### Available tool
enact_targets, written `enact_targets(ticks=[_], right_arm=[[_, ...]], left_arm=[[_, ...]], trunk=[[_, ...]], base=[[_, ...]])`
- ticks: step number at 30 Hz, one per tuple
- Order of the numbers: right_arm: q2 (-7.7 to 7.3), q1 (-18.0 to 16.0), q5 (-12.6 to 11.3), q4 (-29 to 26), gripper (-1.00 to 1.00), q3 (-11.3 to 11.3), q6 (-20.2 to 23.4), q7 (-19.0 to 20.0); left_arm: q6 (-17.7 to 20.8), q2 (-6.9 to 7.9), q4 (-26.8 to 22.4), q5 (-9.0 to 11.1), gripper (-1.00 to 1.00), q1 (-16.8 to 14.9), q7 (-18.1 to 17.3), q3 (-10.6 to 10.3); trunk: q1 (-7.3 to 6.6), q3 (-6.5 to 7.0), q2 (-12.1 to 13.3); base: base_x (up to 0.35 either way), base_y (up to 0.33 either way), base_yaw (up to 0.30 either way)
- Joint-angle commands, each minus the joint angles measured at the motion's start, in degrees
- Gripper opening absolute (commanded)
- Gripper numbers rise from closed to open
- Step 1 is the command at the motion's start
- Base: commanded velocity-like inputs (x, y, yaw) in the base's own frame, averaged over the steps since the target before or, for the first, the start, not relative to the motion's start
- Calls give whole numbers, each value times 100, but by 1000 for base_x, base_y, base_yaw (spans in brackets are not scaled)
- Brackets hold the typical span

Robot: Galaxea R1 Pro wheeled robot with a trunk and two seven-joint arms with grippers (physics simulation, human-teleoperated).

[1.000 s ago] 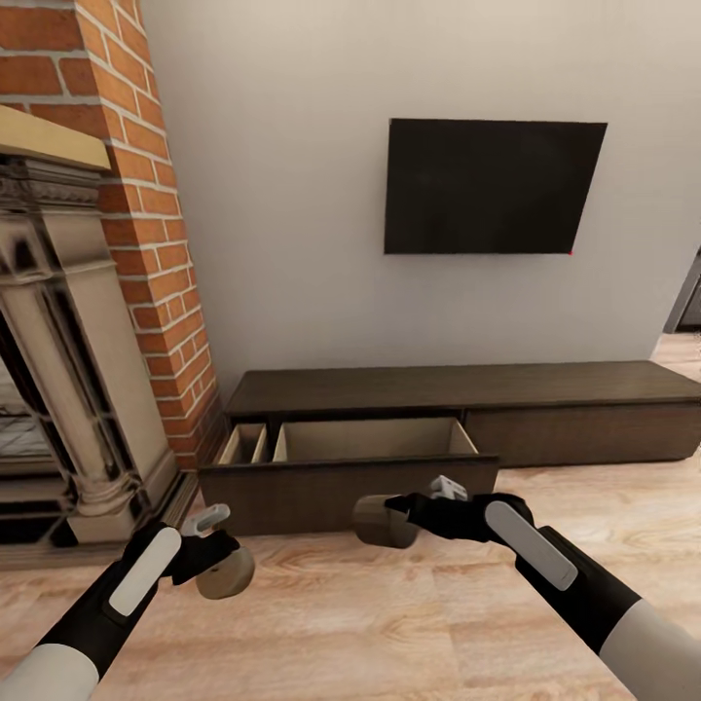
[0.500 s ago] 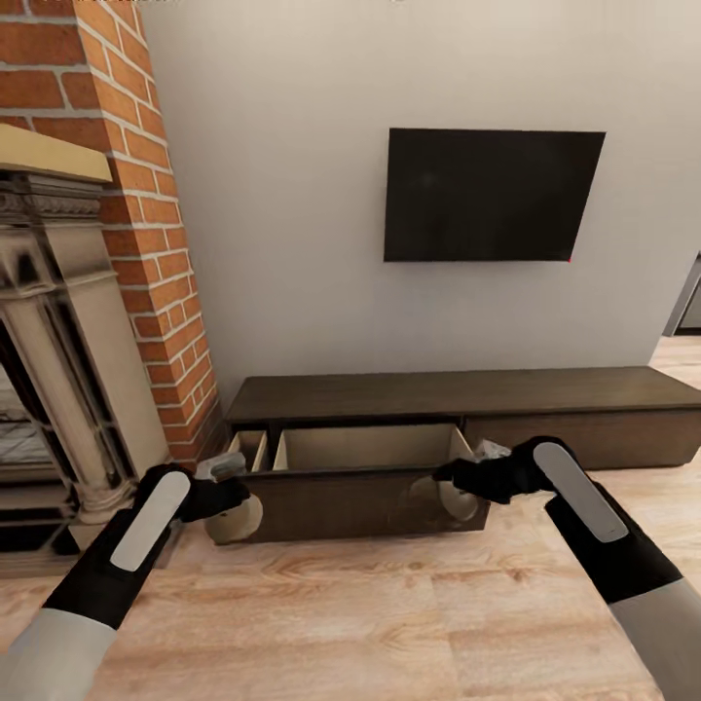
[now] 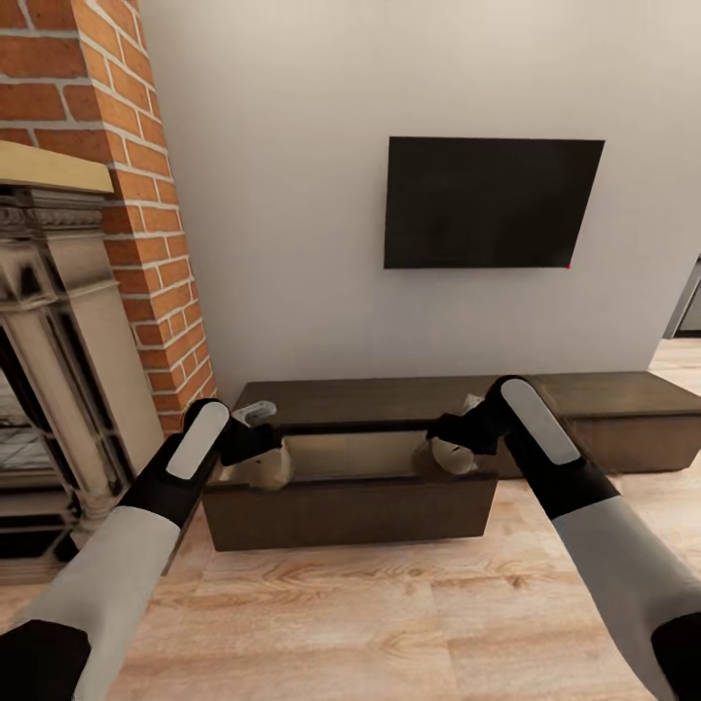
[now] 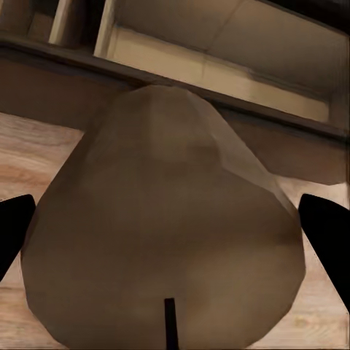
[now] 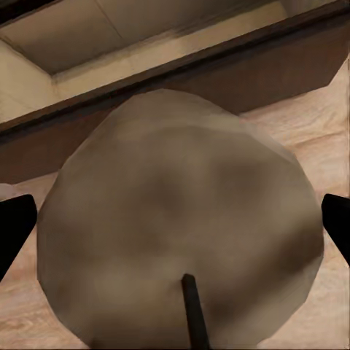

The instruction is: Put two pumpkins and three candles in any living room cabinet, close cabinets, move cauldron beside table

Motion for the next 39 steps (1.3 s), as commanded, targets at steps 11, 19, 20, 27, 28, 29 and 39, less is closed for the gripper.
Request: enact_targets(ticks=[11,19,20,27,28,29,39], right_arm=[[1376,-197,1883,1173,-100,212,-48,124],[1441,-199,1940,1233,-100,238,-161,329],[1441,-199,1941,1232,-100,240,-161,330],[1439,-199,1945,1218,-100,247,-161,331],[1436,-199,1943,1217,-100,248,-161,333],[1438,-199,1942,1216,-100,248,-162,332],[1440,-199,1956,1216,-100,248,-165,339]], left_arm=[[6,-402,672,-7,-100,-414,36,-31],[36,-441,697,5,-100,-479,11,-75],[38,-441,696,6,-100,-479,10,-78],[41,-436,783,8,-100,-480,20,-89],[41,-435,786,8,-100,-480,21,-90],[41,-434,792,8,-100,-480,22,-91],[41,-436,869,8,-100,-480,18,-90]], trunk=[[-243,192,439],[-287,228,519],[-287,228,519],[-287,228,519],[-287,228,519],[-287,228,519],[-287,243,519]], base=[[0,0,0],[11,0,0],[177,0,0],[304,0,0],[339,0,0],[342,0,0],[291,0,150]])
